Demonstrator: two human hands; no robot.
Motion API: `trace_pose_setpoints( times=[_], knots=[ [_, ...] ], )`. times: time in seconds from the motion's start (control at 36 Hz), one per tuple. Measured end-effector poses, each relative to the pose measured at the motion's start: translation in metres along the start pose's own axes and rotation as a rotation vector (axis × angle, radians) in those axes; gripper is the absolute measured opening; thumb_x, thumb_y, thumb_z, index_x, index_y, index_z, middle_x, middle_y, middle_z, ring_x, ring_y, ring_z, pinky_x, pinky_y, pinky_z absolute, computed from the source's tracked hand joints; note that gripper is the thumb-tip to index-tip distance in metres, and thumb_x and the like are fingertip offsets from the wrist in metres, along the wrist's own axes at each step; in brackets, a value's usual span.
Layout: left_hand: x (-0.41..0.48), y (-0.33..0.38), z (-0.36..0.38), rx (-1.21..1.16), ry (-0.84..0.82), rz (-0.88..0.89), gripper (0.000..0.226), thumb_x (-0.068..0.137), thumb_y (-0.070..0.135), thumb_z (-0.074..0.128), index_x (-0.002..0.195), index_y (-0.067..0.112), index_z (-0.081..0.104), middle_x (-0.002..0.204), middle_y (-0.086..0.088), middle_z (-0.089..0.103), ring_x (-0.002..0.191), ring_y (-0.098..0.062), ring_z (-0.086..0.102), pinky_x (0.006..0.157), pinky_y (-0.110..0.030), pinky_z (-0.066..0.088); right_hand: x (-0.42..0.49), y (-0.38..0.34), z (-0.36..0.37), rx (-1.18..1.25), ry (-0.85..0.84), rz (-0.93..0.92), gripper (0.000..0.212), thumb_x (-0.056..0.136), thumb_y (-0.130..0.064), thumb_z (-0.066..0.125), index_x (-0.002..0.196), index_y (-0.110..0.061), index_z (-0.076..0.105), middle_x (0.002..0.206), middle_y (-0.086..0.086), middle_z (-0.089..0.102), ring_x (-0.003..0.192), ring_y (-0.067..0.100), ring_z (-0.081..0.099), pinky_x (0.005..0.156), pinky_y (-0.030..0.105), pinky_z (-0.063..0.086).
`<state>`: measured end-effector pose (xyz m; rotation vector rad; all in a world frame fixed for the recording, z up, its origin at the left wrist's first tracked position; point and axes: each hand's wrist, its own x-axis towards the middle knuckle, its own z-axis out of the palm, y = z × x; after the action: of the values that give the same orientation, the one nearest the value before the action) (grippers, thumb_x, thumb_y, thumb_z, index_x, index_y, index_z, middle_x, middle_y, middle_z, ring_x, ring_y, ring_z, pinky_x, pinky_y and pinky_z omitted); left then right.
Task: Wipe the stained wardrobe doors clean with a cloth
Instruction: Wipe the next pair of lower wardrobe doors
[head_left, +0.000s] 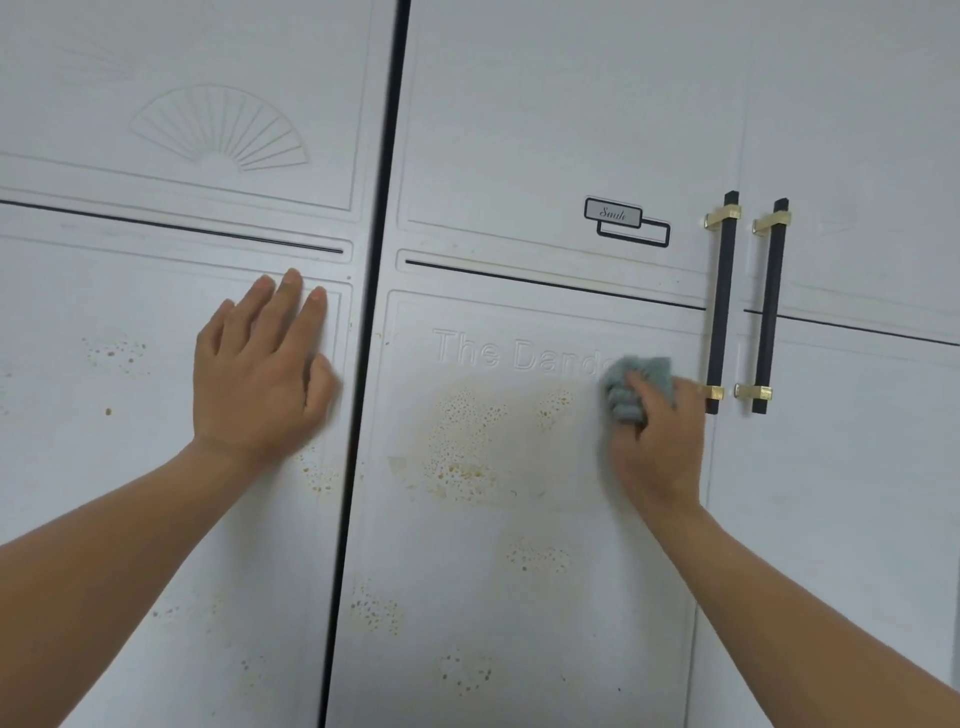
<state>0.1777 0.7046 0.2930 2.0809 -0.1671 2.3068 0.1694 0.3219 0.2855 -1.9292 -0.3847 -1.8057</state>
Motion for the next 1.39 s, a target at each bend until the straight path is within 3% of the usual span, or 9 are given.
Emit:
trace_pose_setpoints(
  times=[0.17, 0.42, 0.56, 0.69, 0.81, 0.92, 1.06, 1.22, 1.39],
  knots=[
    [0.001, -0.001, 0.001, -0.005, 0.008, 0.003, 0.059, 0.094, 0.026, 0.046, 0.151, 0.011, 0.052, 0.163, -0.012, 0.043, 0.151, -0.034, 0.037, 0.12, -0.052, 0.027, 0.045, -0.017, 0.007, -0.051, 0.142, 0.238, 0.05, 0.087, -0.004, 0.049, 0.135, -0.011, 0.061, 0.129, 0.019, 0.048, 0.12, 0.036, 0.045, 0.102, 0.032, 0.036],
    [-0.001, -0.001, 0.003, 0.002, 0.023, 0.008, 0.059, 0.093, 0.025, 0.046, 0.15, 0.012, 0.052, 0.162, -0.011, 0.044, 0.15, -0.035, 0.038, 0.118, -0.052, 0.029, -0.036, 0.01, 0.001, -0.184, -0.298, -0.685, 0.048, 0.072, -0.004, 0.069, 0.12, 0.0, 0.069, 0.121, 0.013, 0.047, 0.101, 0.034, 0.05, 0.081, 0.042, 0.055],
    [-0.001, -0.002, 0.001, 0.014, 0.014, 0.013, 0.059, 0.094, 0.026, 0.043, 0.15, 0.011, 0.051, 0.162, -0.011, 0.044, 0.15, -0.035, 0.038, 0.118, -0.052, 0.029, -0.025, -0.003, 0.004, -0.113, -0.08, -0.291, 0.047, 0.083, -0.012, 0.048, 0.124, -0.001, 0.068, 0.116, 0.019, 0.056, 0.1, 0.032, 0.046, 0.079, 0.039, 0.051],
    [0.0, -0.001, 0.001, -0.004, -0.002, 0.001, 0.059, 0.094, 0.027, 0.043, 0.151, 0.011, 0.051, 0.163, -0.012, 0.042, 0.151, -0.034, 0.036, 0.119, -0.052, 0.028, -0.037, -0.012, 0.005, -0.096, -0.29, -0.6, 0.047, 0.082, -0.012, 0.045, 0.121, -0.002, 0.07, 0.118, 0.013, 0.054, 0.1, 0.029, 0.051, 0.083, 0.034, 0.052],
    [-0.002, -0.001, 0.001, -0.011, 0.002, 0.001, 0.059, 0.093, 0.027, 0.044, 0.15, 0.012, 0.052, 0.162, -0.011, 0.043, 0.151, -0.034, 0.036, 0.12, -0.051, 0.027, 0.002, -0.011, -0.001, 0.018, 0.012, -0.174, 0.044, 0.084, -0.003, 0.047, 0.121, -0.011, 0.071, 0.095, -0.001, 0.06, 0.088, 0.018, 0.049, 0.079, 0.027, 0.045],
    [-0.001, -0.002, 0.003, -0.006, 0.021, 0.009, 0.058, 0.093, 0.026, 0.045, 0.149, 0.012, 0.053, 0.161, -0.011, 0.045, 0.15, -0.032, 0.038, 0.119, -0.05, 0.028, 0.051, -0.013, -0.002, -0.012, 0.197, 0.314, 0.049, 0.088, -0.003, 0.046, 0.132, -0.015, 0.063, 0.121, 0.015, 0.049, 0.111, 0.034, 0.051, 0.093, 0.025, 0.036],
    [-0.002, -0.003, 0.003, -0.004, 0.04, 0.018, 0.058, 0.092, 0.025, 0.046, 0.148, 0.012, 0.054, 0.161, -0.01, 0.045, 0.149, -0.032, 0.039, 0.118, -0.052, 0.031, 0.03, -0.031, 0.016, -0.055, 0.056, 0.078, 0.054, 0.082, -0.007, 0.05, 0.134, -0.013, 0.063, 0.121, 0.022, 0.052, 0.108, 0.038, 0.046, 0.093, 0.038, 0.041],
    [-0.002, -0.002, 0.001, -0.021, 0.019, 0.01, 0.058, 0.093, 0.025, 0.046, 0.15, 0.012, 0.052, 0.162, -0.01, 0.043, 0.15, -0.033, 0.037, 0.12, -0.05, 0.027, -0.019, -0.019, 0.014, -0.176, -0.298, -0.73, 0.048, 0.08, -0.009, 0.047, 0.122, -0.001, 0.069, 0.121, 0.014, 0.047, 0.101, 0.035, 0.05, 0.081, 0.043, 0.053],
    [-0.002, -0.003, 0.001, -0.019, 0.015, 0.006, 0.059, 0.093, 0.025, 0.046, 0.15, 0.013, 0.051, 0.162, -0.01, 0.043, 0.151, -0.033, 0.037, 0.12, -0.05, 0.027, -0.012, -0.03, 0.019, -0.115, -0.096, -0.348, 0.05, 0.075, 0.002, 0.061, 0.125, -0.004, 0.068, 0.118, 0.019, 0.057, 0.098, 0.034, 0.046, 0.078, 0.044, 0.053]
  ],
)
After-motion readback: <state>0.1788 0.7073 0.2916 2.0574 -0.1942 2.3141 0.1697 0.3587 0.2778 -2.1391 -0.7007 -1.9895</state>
